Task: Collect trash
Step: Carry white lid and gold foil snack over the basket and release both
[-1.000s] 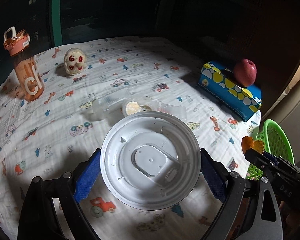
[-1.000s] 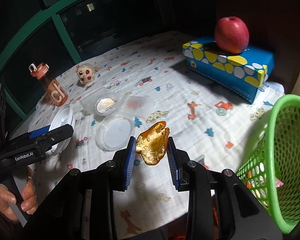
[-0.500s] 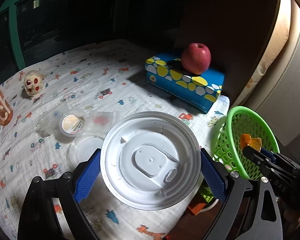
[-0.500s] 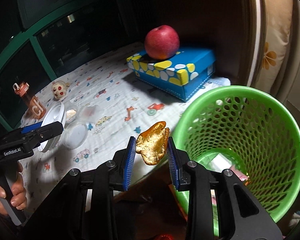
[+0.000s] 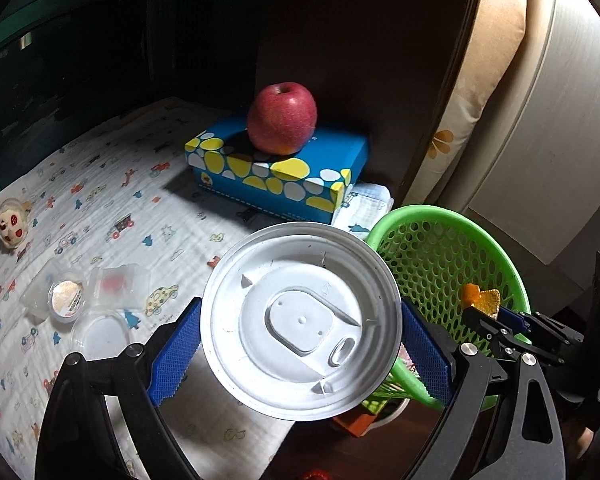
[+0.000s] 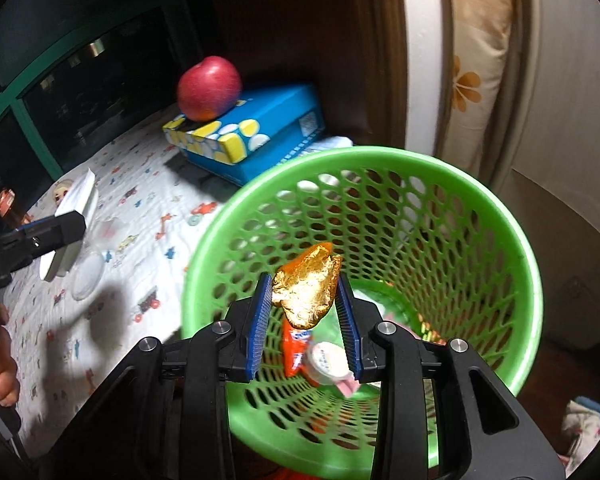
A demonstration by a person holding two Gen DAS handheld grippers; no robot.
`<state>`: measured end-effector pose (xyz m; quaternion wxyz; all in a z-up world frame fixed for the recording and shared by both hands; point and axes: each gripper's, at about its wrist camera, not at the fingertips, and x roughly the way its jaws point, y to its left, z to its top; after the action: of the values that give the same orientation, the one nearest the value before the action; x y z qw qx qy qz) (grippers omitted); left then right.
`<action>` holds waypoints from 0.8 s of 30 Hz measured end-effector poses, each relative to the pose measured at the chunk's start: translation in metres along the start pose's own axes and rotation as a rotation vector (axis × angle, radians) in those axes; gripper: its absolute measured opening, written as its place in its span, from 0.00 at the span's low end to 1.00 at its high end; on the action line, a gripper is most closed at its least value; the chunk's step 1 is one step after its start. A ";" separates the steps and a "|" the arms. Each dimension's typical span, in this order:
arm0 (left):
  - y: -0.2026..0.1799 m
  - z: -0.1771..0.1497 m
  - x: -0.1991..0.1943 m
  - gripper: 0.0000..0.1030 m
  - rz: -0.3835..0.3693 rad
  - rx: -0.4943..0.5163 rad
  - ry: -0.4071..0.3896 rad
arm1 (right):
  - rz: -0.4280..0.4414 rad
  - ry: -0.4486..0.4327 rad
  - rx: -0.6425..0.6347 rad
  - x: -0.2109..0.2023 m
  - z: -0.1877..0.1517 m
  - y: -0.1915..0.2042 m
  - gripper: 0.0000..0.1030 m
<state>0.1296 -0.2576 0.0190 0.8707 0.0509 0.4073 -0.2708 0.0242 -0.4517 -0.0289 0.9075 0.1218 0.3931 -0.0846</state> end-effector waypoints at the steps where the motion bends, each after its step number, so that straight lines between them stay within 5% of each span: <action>1: -0.005 0.002 0.002 0.87 -0.004 0.008 0.002 | -0.005 0.004 0.009 0.000 -0.002 -0.005 0.34; 24: -0.089 -0.006 0.057 0.89 -0.163 0.109 0.115 | -0.044 -0.018 0.085 -0.037 -0.034 -0.050 0.57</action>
<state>0.1103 -0.3557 -0.0153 0.8169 0.0804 0.4441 -0.3590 -0.0369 -0.4876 -0.0320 0.9029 0.1506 0.3835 -0.1224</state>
